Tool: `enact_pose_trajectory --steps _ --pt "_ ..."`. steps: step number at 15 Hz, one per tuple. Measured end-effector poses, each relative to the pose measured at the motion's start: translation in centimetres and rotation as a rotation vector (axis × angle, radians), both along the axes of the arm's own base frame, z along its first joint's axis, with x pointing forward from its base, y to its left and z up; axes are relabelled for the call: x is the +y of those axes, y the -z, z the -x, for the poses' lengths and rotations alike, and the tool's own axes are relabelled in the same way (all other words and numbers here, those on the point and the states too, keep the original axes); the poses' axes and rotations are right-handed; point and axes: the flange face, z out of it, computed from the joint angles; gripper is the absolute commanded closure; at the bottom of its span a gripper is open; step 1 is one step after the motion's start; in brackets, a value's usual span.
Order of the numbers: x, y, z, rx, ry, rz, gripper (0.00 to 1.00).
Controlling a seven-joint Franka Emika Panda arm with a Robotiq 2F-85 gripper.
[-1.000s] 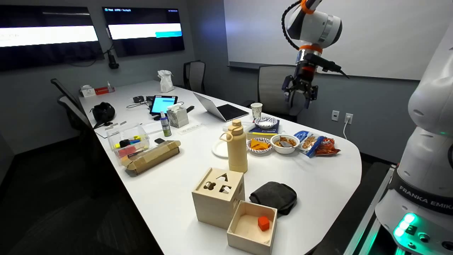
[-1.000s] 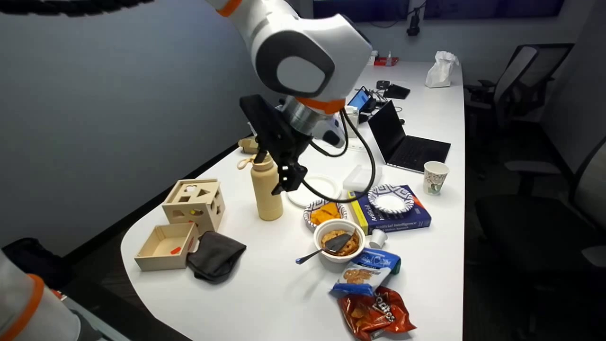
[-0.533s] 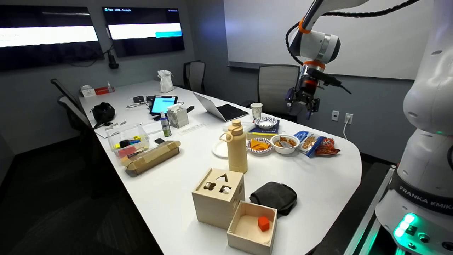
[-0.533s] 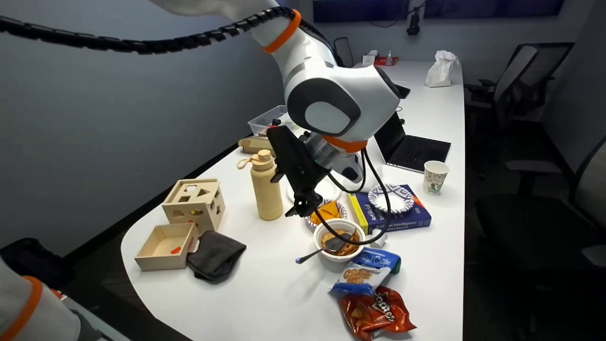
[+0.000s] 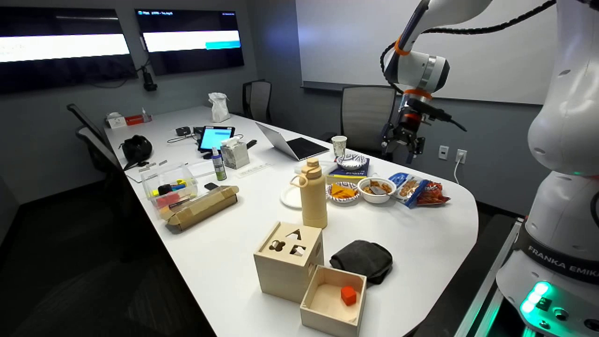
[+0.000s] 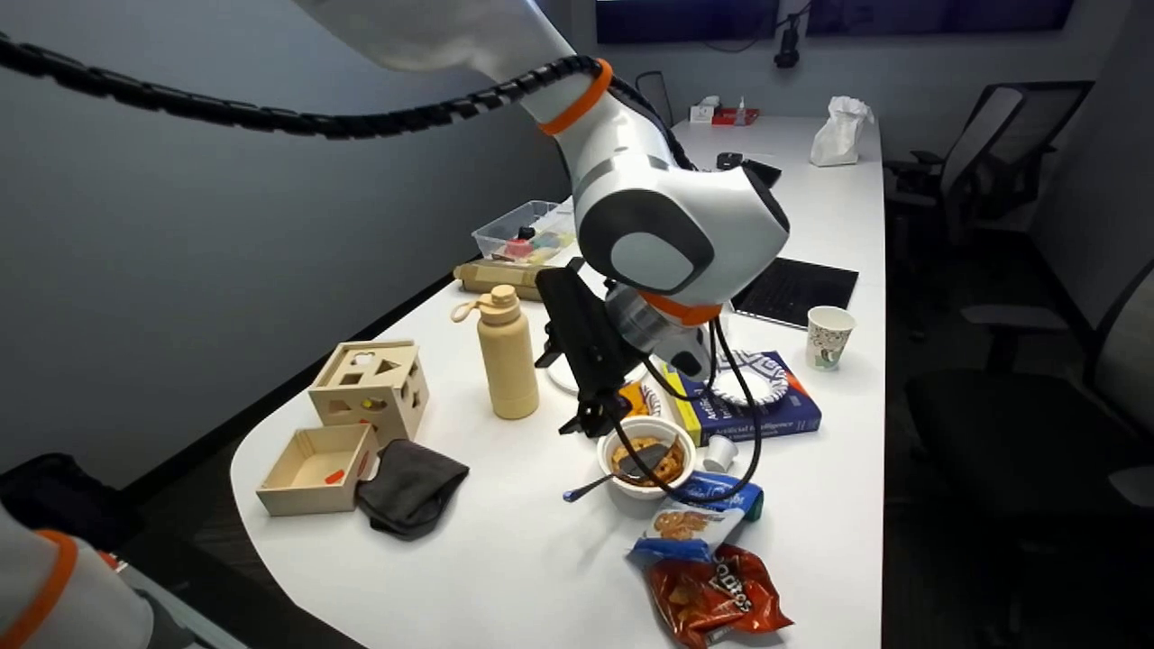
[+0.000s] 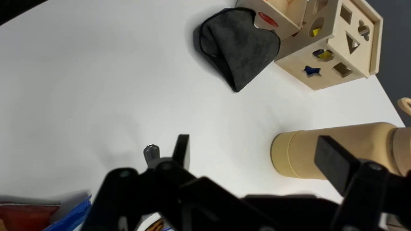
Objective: Stir the white bowl with the metal kitchen utensil
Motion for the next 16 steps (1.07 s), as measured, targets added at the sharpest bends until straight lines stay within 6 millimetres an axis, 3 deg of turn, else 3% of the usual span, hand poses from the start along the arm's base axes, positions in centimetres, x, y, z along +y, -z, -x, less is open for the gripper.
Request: enact_pose_trajectory --steps 7,16 --pt "-3.6 7.3 1.3 0.034 0.095 -0.127 0.00" --pt "-4.5 15.4 2.1 0.064 0.154 -0.231 0.00"
